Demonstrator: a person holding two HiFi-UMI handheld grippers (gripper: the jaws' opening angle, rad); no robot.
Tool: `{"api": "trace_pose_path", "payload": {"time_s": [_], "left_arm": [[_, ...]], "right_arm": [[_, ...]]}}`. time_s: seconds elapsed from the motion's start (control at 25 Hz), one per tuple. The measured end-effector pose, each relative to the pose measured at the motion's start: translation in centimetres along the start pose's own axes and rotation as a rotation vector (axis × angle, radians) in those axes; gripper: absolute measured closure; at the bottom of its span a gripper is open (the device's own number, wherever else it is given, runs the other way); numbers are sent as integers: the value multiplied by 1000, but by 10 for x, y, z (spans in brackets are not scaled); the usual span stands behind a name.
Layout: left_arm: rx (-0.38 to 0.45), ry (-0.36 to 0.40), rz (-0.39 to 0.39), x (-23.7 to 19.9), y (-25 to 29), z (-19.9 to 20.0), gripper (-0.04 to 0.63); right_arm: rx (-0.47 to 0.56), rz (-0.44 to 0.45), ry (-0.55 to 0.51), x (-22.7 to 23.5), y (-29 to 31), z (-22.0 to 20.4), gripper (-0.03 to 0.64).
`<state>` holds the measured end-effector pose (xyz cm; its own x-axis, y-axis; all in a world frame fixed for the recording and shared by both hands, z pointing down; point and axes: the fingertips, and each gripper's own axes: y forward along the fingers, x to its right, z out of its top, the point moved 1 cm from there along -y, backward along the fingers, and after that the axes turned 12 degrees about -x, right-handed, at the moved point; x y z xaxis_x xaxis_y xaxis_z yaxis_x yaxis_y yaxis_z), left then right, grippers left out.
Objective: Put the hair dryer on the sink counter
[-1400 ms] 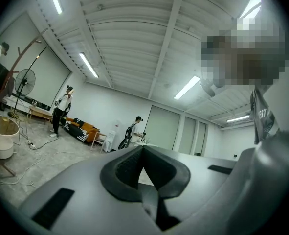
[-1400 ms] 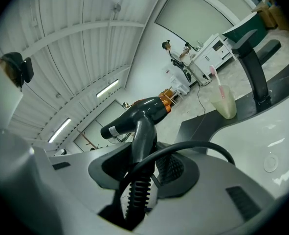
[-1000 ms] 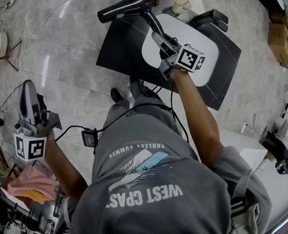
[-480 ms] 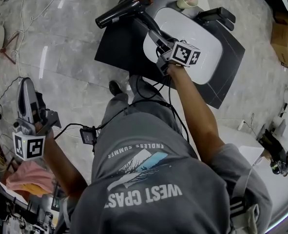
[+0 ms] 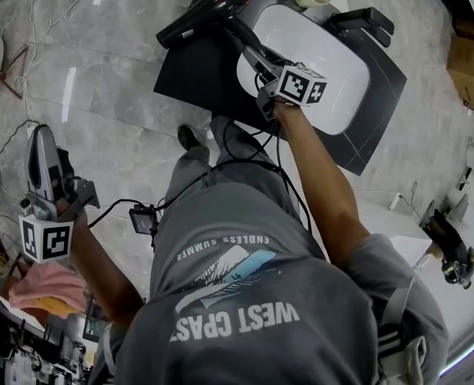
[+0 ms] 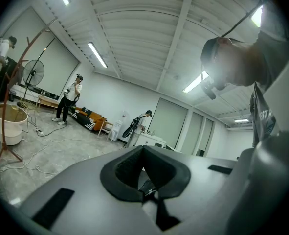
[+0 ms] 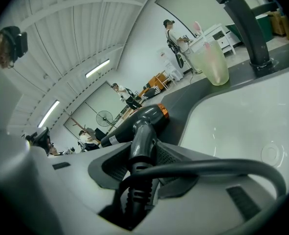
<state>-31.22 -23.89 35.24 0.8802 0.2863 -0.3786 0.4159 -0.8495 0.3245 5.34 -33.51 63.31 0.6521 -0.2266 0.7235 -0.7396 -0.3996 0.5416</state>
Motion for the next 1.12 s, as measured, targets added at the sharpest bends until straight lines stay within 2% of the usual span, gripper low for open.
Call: {"api": "trace_pose_path", "payload": {"time_s": [0.44, 0.72, 1.12], "left_arm": [[4, -3, 0, 2, -3, -3, 580], [10, -2, -1, 6, -7, -5, 580], [26, 5, 3, 10, -20, -4, 580]], "right_arm": [[-32, -62, -120, 2, 11, -7, 446], [-142, -148, -225, 7, 21, -23, 443], [-272, -249, -272, 15, 29, -36, 433]]}}
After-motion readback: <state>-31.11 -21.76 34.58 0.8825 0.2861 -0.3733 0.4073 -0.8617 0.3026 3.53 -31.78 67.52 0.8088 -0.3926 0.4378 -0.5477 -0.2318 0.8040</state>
